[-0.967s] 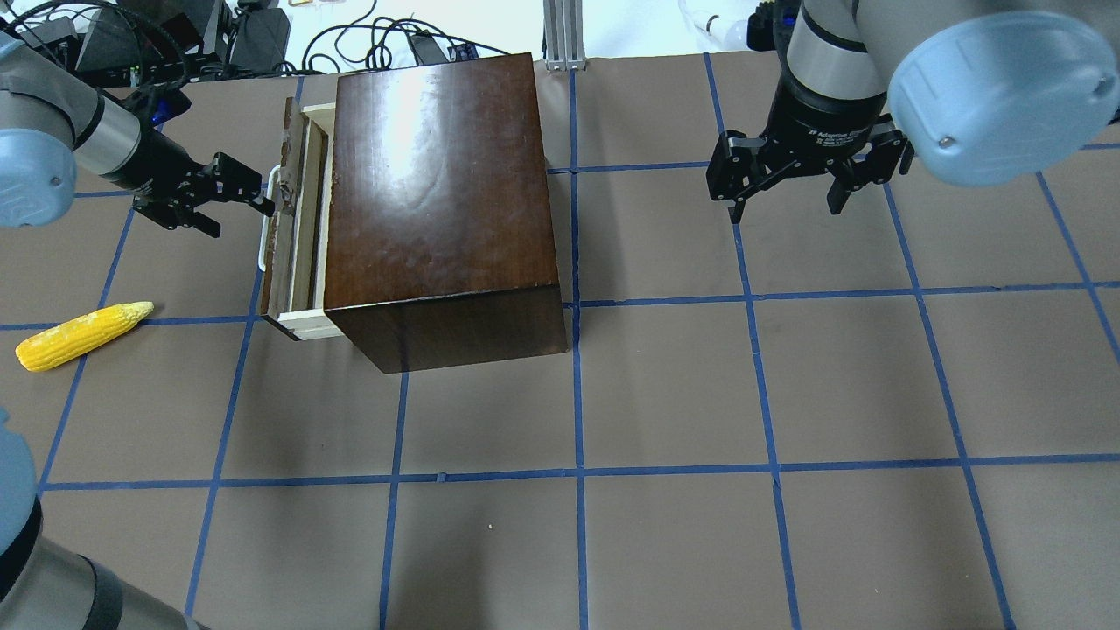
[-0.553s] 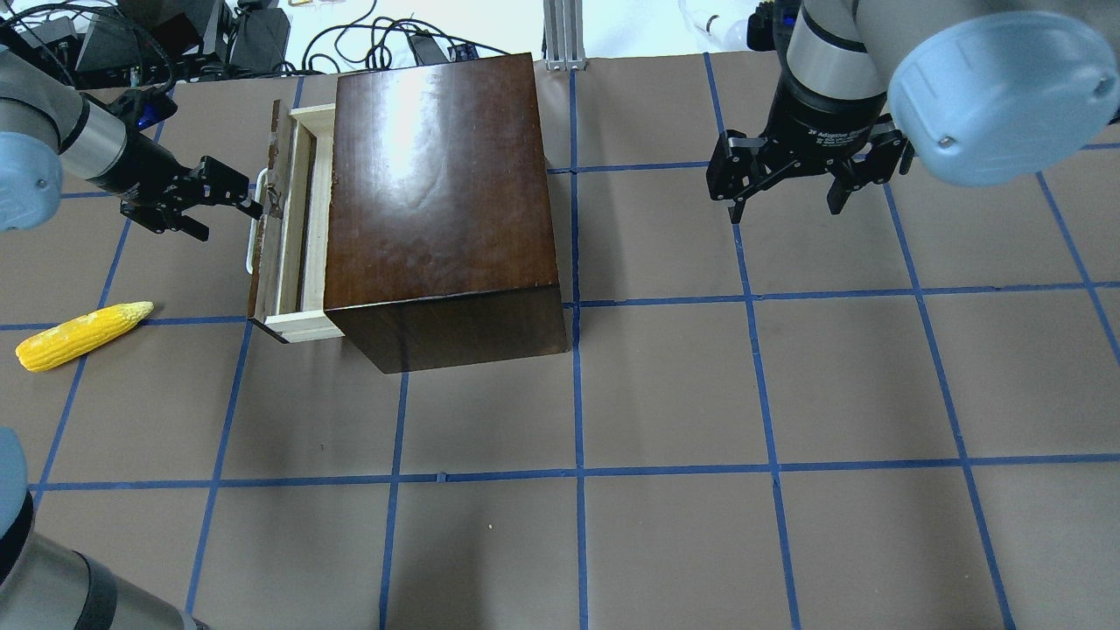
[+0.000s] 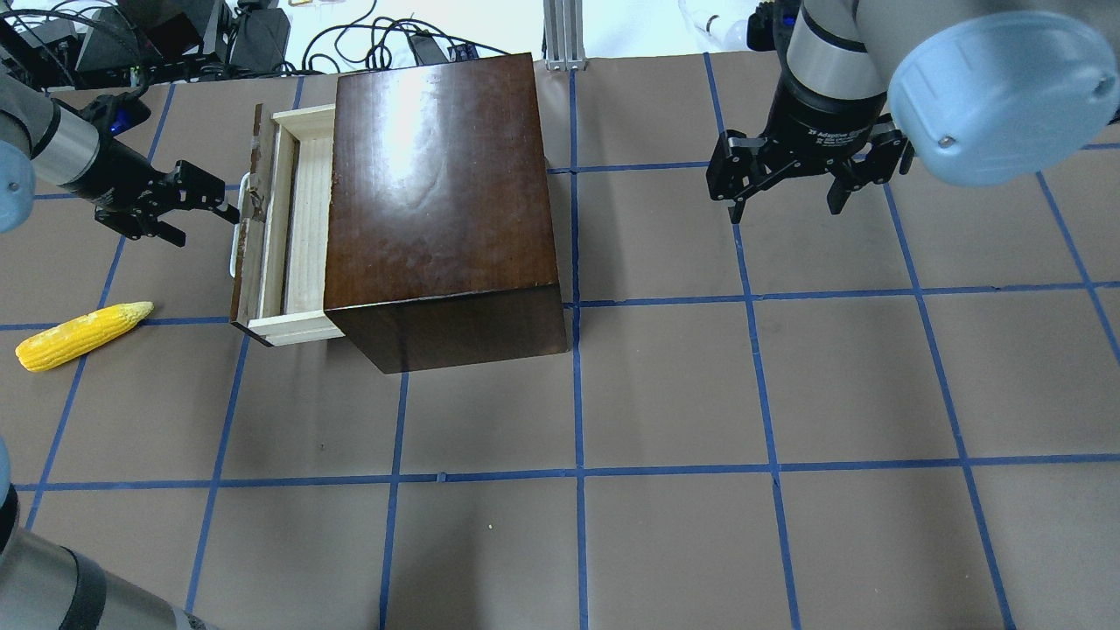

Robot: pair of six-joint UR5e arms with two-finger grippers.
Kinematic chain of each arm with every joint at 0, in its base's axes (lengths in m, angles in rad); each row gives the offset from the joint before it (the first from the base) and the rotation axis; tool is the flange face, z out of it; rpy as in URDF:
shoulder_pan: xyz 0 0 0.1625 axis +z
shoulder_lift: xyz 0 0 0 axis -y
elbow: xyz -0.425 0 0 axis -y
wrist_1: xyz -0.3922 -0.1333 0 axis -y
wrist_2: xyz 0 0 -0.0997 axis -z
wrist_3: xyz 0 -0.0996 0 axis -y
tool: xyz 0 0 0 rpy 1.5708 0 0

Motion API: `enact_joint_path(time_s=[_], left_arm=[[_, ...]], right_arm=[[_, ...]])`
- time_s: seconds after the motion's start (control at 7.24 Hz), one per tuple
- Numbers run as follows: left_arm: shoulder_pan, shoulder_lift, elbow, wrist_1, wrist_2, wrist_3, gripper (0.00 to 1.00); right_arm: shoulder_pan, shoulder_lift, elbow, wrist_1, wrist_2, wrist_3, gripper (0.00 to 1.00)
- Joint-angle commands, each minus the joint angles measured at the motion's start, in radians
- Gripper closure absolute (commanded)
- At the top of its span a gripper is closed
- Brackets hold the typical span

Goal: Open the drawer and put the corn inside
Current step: 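Release the handle and move the left gripper over the yellow corn cob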

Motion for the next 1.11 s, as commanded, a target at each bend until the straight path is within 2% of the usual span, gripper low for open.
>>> enact_joint_path(time_s=[0.0, 0.14, 0.28, 0.41, 0.69, 0.83, 0.97], left_arm=[[0.021, 0.007, 0.002, -0.002, 0.007, 0.002, 0.0], [0.016, 0.032, 0.02, -0.028, 0.046, 0.002, 0.0], [0.025, 0.058, 0.031, -0.041, 0.156, 0.08, 0.0], [0.094, 0.061, 0.02, -0.035, 0.206, 0.299, 0.0], [0.253, 0.026, 0.02, -0.012, 0.208, 0.593, 0.0], [0.298, -0.014, 0.02, 0.055, 0.208, 0.772, 0.0], [0.321, -0.057, 0.02, 0.121, 0.208, 0.844, 0.0]], right_arm=[[0.0, 0.0, 0.0, 0.0, 0.0, 0.0, 0.0], [0.0, 0.0, 0.0, 0.0, 0.0, 0.0, 0.0], [0.0, 0.0, 0.0, 0.0, 0.0, 0.0, 0.0], [0.0, 0.0, 0.0, 0.0, 0.0, 0.0, 0.0], [0.0, 0.0, 0.0, 0.0, 0.0, 0.0, 0.0], [0.0, 0.0, 0.0, 0.0, 0.0, 0.0, 0.0], [0.0, 0.0, 0.0, 0.0, 0.0, 0.0, 0.0]])
